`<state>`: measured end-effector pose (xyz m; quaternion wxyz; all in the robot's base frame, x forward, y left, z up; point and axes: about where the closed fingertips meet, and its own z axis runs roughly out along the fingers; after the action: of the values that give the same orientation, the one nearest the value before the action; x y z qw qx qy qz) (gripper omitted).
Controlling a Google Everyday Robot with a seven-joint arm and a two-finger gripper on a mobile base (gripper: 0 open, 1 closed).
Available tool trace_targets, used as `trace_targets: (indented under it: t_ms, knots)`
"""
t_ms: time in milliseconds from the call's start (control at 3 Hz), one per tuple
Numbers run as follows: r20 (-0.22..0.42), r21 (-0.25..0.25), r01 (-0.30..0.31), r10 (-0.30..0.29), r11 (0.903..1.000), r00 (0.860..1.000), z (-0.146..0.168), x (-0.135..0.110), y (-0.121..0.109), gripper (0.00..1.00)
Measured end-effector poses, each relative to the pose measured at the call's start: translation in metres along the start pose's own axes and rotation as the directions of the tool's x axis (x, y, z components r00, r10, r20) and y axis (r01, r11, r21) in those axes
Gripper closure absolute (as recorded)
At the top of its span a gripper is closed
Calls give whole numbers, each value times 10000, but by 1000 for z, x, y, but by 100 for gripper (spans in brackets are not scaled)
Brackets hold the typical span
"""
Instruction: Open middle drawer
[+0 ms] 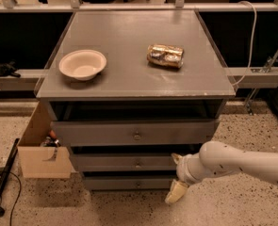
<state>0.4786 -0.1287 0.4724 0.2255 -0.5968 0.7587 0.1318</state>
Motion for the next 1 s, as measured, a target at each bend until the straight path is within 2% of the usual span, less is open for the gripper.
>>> trace_targets:
  t_ms: [667, 1000]
  knots:
    - [-234, -234, -348, 342, 9991, 9991, 26, 26, -10, 0]
    - [-603, -106, 385, -391, 9992, 9974, 45, 8, -56, 0]
